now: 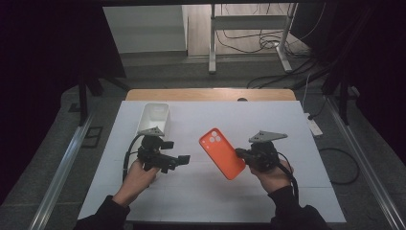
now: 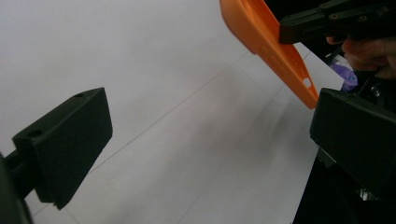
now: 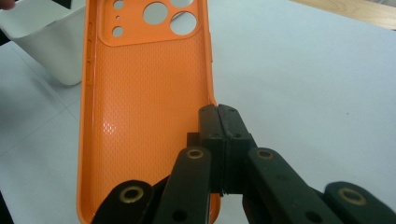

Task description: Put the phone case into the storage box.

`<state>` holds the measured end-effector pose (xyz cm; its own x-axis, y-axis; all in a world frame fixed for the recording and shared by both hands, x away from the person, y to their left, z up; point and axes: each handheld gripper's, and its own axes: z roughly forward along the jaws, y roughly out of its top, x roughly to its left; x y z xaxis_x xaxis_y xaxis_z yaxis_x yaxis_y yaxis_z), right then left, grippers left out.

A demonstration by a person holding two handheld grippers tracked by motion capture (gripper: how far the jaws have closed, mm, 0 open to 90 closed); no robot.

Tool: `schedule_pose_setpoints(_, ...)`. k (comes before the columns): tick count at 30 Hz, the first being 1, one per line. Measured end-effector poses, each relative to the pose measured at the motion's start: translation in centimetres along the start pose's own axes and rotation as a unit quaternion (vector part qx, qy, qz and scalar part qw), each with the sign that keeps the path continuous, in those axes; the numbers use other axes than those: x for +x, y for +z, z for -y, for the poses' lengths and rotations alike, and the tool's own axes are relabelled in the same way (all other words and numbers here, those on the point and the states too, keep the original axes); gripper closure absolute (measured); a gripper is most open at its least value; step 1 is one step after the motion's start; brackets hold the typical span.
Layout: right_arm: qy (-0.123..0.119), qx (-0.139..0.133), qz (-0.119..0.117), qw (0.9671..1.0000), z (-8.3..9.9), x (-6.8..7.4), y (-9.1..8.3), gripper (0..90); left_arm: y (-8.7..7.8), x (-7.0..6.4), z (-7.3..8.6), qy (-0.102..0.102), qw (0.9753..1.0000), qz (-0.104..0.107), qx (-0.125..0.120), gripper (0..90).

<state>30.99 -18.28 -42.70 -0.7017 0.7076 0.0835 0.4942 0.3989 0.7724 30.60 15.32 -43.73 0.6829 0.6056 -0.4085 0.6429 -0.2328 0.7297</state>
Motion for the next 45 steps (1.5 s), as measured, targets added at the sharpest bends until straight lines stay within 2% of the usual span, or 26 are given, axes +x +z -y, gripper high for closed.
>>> schedule_pose_setpoints(5,-0.004,-0.001,-0.005,1.0000,-0.2,0.5,0.3,89.0,0.8,-0.2,-0.5,0.001,0.9999,0.011,0.004,0.0)
schedule_pose_setpoints(19,-0.012,-0.005,-0.012,0.9998,-0.6,1.5,0.9,89.0,2.0,0.0,-1.1,-0.021,0.9987,0.047,0.003,0.0)
schedule_pose_setpoints(23,-0.016,-0.007,-0.015,0.9997,-0.6,1.9,1.1,89.0,2.5,-0.1,-1.3,-0.029,0.9983,0.049,0.011,0.1)
schedule_pose_setpoints(26,-0.017,-0.008,-0.016,0.9997,-0.7,2.1,1.2,89.0,3.0,0.1,-1.4,-0.043,0.9974,0.055,0.017,0.2)
schedule_pose_setpoints(40,-0.025,-0.011,-0.024,0.9993,-0.8,2.9,1.4,89.0,4.6,0.3,-1.6,-0.061,0.9943,0.084,0.022,0.2)
schedule_pose_setpoints(45,-0.026,-0.014,-0.025,0.9992,-0.8,3.0,1.3,89.0,5.1,0.2,-1.6,-0.062,0.9944,0.082,0.026,4.2)
